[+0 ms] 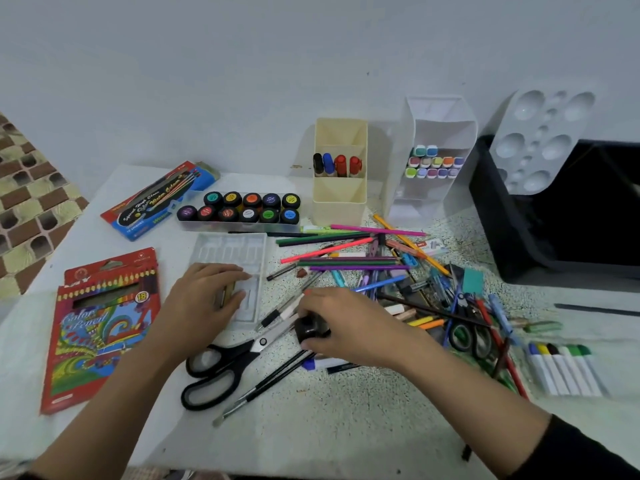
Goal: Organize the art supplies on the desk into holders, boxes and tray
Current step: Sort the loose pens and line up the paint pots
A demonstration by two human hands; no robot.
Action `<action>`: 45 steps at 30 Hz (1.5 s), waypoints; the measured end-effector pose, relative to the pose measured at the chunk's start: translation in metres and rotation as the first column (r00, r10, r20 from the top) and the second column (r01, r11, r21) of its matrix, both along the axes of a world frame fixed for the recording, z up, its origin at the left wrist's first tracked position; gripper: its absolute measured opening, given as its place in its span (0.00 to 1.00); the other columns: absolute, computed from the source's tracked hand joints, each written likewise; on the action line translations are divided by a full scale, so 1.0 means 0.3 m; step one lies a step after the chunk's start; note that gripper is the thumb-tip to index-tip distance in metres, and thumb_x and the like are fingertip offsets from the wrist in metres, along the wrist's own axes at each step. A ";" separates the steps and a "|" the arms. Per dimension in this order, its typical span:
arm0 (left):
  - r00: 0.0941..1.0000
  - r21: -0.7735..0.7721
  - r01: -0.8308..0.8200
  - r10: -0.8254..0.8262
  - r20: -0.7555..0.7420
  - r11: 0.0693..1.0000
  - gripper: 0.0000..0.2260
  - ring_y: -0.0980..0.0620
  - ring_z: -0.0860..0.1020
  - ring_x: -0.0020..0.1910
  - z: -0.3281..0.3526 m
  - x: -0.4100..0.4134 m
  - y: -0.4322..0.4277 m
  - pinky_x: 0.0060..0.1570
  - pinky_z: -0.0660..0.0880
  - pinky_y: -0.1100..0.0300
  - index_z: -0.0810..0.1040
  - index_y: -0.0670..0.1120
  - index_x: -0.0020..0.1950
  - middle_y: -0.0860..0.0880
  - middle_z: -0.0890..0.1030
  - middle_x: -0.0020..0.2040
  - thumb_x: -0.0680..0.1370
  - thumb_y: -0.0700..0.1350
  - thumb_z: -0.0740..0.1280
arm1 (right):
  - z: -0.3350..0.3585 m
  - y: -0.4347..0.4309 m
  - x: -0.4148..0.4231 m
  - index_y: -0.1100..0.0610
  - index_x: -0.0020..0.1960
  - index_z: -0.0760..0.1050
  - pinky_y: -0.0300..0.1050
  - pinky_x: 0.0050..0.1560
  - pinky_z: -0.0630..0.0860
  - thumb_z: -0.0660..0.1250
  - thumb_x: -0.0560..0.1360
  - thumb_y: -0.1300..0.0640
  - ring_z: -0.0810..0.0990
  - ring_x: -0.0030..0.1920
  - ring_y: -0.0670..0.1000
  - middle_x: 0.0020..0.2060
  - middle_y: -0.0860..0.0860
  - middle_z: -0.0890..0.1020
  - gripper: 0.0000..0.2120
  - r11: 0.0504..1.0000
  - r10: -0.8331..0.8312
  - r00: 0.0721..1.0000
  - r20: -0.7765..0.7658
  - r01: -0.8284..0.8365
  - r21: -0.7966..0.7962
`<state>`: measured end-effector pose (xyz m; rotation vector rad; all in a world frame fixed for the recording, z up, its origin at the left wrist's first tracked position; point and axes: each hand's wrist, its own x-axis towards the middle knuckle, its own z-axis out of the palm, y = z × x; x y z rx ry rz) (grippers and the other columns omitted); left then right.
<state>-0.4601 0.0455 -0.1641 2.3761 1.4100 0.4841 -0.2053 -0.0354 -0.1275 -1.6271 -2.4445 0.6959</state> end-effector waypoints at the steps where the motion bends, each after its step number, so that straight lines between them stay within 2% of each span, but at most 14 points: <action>1: 1.000 -0.003 0.005 -0.005 0.015 1.000 0.14 0.48 0.75 0.61 0.001 -0.001 0.001 0.59 0.68 0.58 0.83 0.49 0.61 0.52 0.82 0.59 0.76 0.42 0.73 | 0.001 0.009 -0.003 0.53 0.57 0.75 0.50 0.49 0.76 0.72 0.75 0.47 0.76 0.52 0.50 0.52 0.48 0.77 0.15 1.000 -0.019 1.000 -0.024 0.019 -0.015; 4: 0.994 -0.034 0.018 -0.014 0.108 0.999 0.12 0.53 0.77 0.54 0.021 -0.015 0.011 0.54 0.70 0.61 0.83 0.50 0.60 0.55 0.82 0.55 0.77 0.41 0.73 | 0.015 0.050 -0.020 0.50 0.55 0.75 0.46 0.47 0.73 0.71 0.75 0.47 0.73 0.49 0.48 0.49 0.47 0.77 0.12 0.995 -0.097 0.985 -0.140 0.092 -0.041; 6: 0.979 -0.084 0.009 0.008 0.205 0.996 0.10 0.58 0.79 0.47 0.039 -0.028 0.031 0.47 0.74 0.63 0.83 0.52 0.59 0.58 0.81 0.51 0.78 0.42 0.71 | 0.028 0.090 -0.041 0.50 0.59 0.75 0.45 0.48 0.71 0.68 0.78 0.49 0.73 0.49 0.47 0.49 0.47 0.77 0.12 0.990 -0.140 0.971 -0.195 0.136 -0.036; 9: 0.938 -0.159 -0.006 0.060 0.341 0.987 0.10 0.61 0.81 0.49 0.070 -0.057 0.090 0.45 0.77 0.70 0.83 0.52 0.57 0.58 0.82 0.52 0.79 0.40 0.71 | 0.041 0.167 -0.090 0.50 0.61 0.76 0.46 0.50 0.73 0.65 0.80 0.50 0.74 0.49 0.48 0.49 0.48 0.76 0.11 0.980 -0.197 0.948 -0.250 0.195 -0.034; 12: 0.956 -0.075 -0.007 0.029 0.293 0.997 0.12 0.61 0.79 0.50 0.082 -0.113 0.182 0.43 0.75 0.68 0.82 0.54 0.60 0.57 0.80 0.55 0.78 0.42 0.71 | 0.047 0.258 -0.163 0.52 0.55 0.76 0.52 0.48 0.78 0.66 0.80 0.51 0.80 0.47 0.51 0.47 0.49 0.80 0.06 0.949 -0.310 0.854 -0.418 0.303 -0.086; 15: 0.962 -0.041 -0.037 0.047 0.270 0.998 0.17 0.58 0.77 0.52 0.084 -0.179 0.301 0.49 0.76 0.59 0.78 0.53 0.66 0.55 0.77 0.59 0.78 0.42 0.71 | 0.061 0.352 -0.244 0.52 0.55 0.77 0.49 0.51 0.78 0.69 0.79 0.51 0.82 0.48 0.50 0.47 0.49 0.83 0.07 0.909 -0.396 0.736 -0.549 0.398 -0.121; 19: 0.980 -0.031 -0.063 0.068 0.186 0.998 0.20 0.49 0.73 0.66 0.055 -0.248 0.443 0.67 0.70 0.50 0.77 0.47 0.70 0.50 0.76 0.67 0.78 0.46 0.71 | 0.058 0.500 -0.342 0.53 0.53 0.78 0.41 0.47 0.77 0.74 0.76 0.54 0.81 0.44 0.45 0.44 0.47 0.84 0.08 0.864 -0.409 0.681 -0.608 0.504 -0.016; 23: 0.997 0.043 0.013 -0.017 0.079 0.999 0.16 0.45 0.74 0.66 0.021 -0.274 0.499 0.67 0.69 0.49 0.81 0.46 0.66 0.47 0.79 0.66 0.79 0.47 0.71 | 0.031 0.643 -0.420 0.53 0.53 0.77 0.42 0.49 0.80 0.74 0.75 0.60 0.84 0.45 0.45 0.47 0.46 0.84 0.09 0.844 -0.398 0.628 -0.669 0.536 0.002; 29: 0.996 0.089 0.035 -0.042 0.073 0.995 0.14 0.46 0.77 0.63 -0.006 -0.303 0.548 0.61 0.71 0.37 0.83 0.49 0.63 0.51 0.83 0.62 0.77 0.47 0.73 | -0.025 0.785 -0.505 0.55 0.58 0.76 0.36 0.57 0.77 0.72 0.77 0.60 0.81 0.56 0.46 0.56 0.49 0.82 0.11 0.904 -0.323 0.753 -0.573 0.426 0.051; 33: 0.993 0.108 0.036 -0.048 0.110 0.993 0.12 0.50 0.78 0.60 -0.005 -0.310 0.570 0.59 0.73 0.39 0.86 0.51 0.58 0.54 0.85 0.57 0.75 0.50 0.75 | -0.059 0.809 -0.502 0.56 0.55 0.80 0.46 0.55 0.76 0.73 0.75 0.59 0.80 0.52 0.48 0.52 0.49 0.84 0.10 0.903 -0.275 0.871 -0.406 0.379 0.201; 36: 0.990 0.096 0.044 -0.056 0.128 0.994 0.12 0.51 0.78 0.59 -0.013 -0.320 0.582 0.59 0.73 0.39 0.86 0.51 0.56 0.55 0.85 0.56 0.74 0.51 0.76 | -0.073 0.814 -0.501 0.57 0.53 0.83 0.51 0.55 0.77 0.73 0.74 0.59 0.82 0.52 0.51 0.51 0.50 0.85 0.07 0.910 -0.254 0.899 -0.356 0.347 0.228; 41: 0.993 0.098 0.029 -0.040 0.115 0.995 0.12 0.51 0.77 0.60 -0.006 -0.314 0.572 0.60 0.70 0.43 0.86 0.51 0.57 0.55 0.85 0.55 0.74 0.51 0.76 | -0.084 0.798 -0.492 0.56 0.59 0.84 0.39 0.64 0.70 0.69 0.78 0.59 0.77 0.63 0.49 0.61 0.50 0.83 0.11 0.916 -0.238 0.927 -0.289 0.313 0.250; 43: 0.993 0.095 0.032 -0.043 0.106 0.995 0.13 0.51 0.76 0.60 -0.005 -0.318 0.570 0.60 0.70 0.45 0.86 0.51 0.57 0.56 0.85 0.55 0.74 0.52 0.75 | -0.086 0.795 -0.486 0.56 0.60 0.84 0.44 0.64 0.70 0.67 0.78 0.59 0.76 0.63 0.52 0.61 0.50 0.83 0.12 0.924 -0.187 0.958 -0.218 0.247 0.293; 45: 0.994 0.101 0.039 -0.049 0.102 0.994 0.13 0.52 0.75 0.60 -0.004 -0.321 0.568 0.59 0.70 0.45 0.86 0.51 0.57 0.56 0.85 0.55 0.75 0.53 0.75 | -0.095 0.790 -0.475 0.55 0.59 0.84 0.52 0.58 0.74 0.68 0.77 0.60 0.76 0.61 0.54 0.58 0.49 0.84 0.13 0.900 -0.163 0.978 -0.127 0.200 0.388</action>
